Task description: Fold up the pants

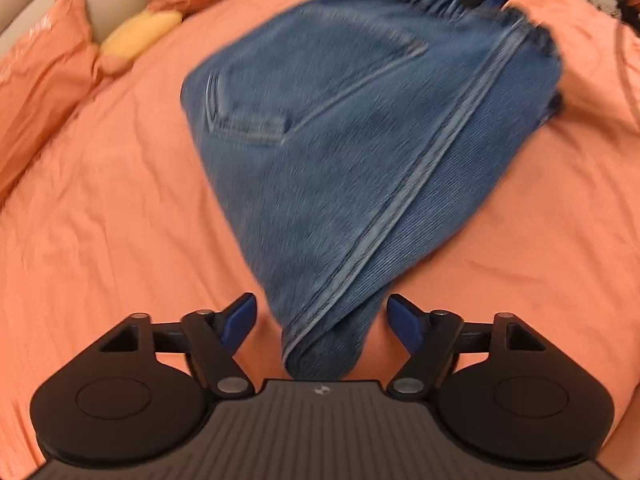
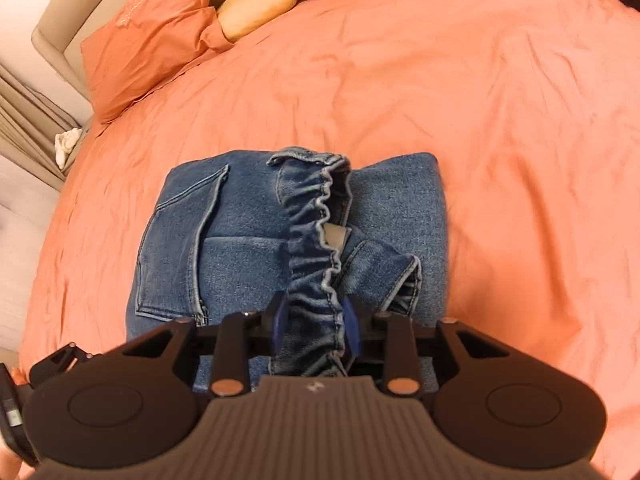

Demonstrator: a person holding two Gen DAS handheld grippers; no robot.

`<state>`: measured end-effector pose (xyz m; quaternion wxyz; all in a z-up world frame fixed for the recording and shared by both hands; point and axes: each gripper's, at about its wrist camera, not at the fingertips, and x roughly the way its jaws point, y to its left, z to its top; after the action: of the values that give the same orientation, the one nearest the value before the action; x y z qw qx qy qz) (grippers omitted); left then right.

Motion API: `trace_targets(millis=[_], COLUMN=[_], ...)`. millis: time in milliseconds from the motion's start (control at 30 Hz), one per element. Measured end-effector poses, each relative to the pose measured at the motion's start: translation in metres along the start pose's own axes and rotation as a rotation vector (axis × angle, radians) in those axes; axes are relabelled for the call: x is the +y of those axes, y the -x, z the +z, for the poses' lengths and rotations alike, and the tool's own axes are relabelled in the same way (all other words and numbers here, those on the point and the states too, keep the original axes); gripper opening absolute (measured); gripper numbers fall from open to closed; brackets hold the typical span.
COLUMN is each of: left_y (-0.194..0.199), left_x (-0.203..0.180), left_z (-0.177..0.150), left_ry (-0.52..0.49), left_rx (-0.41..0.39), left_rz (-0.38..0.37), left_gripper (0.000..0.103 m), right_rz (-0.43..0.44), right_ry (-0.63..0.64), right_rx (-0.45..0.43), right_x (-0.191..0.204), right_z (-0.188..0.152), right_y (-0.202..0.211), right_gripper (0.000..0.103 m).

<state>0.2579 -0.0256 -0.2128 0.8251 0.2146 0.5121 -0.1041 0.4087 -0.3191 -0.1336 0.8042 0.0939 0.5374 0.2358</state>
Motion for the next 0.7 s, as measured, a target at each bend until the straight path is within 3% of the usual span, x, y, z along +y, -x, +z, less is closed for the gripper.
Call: trace_targets(millis=[67, 167, 267, 433, 533, 633, 700], left_y=[-0.003, 0.002, 0.004, 0.003, 0.01, 0.021, 0.031], left_x=[0.005, 0.014, 0.022, 0.022, 0.026, 0.046, 0.057], left_z=[0.0, -0.001, -0.002, -0.003, -0.002, 0.0, 0.002], left_ry=[0.028, 0.079, 0.09, 0.097, 0.086, 0.12, 0.135], left_rx=[0.012, -0.004, -0.009, -0.005, -0.001, -0.013, -0.022], left_rz=[-0.008, -0.05, -0.071, -0.083, -0.11, -0.158, -0.184], left_gripper=[0.053, 0.04, 0.034, 0.033, 0.036, 0.045, 0.05], right_rz=[-0.025, -0.055, -0.117, -0.167, -0.132, -0.073, -0.037], right_ry=[0.095, 0.166, 0.187, 0.137, 0.065, 0.004, -0.04], right_rx=[-0.038, -0.054, -0.033, 0.043, 0.049, 0.018, -0.004], right_x=[0.014, 0.029, 0.029, 0.011, 0.0, -0.01, -0.015], right_z=[-0.005, -0.014, -0.027, -0.044, -0.04, -0.031, -0.024], right_y=[0.018, 0.034, 0.028, -0.016, -0.024, -0.01, 0.0], right_gripper=[0.005, 0.003, 0.002, 0.002, 0.003, 0.01, 0.022])
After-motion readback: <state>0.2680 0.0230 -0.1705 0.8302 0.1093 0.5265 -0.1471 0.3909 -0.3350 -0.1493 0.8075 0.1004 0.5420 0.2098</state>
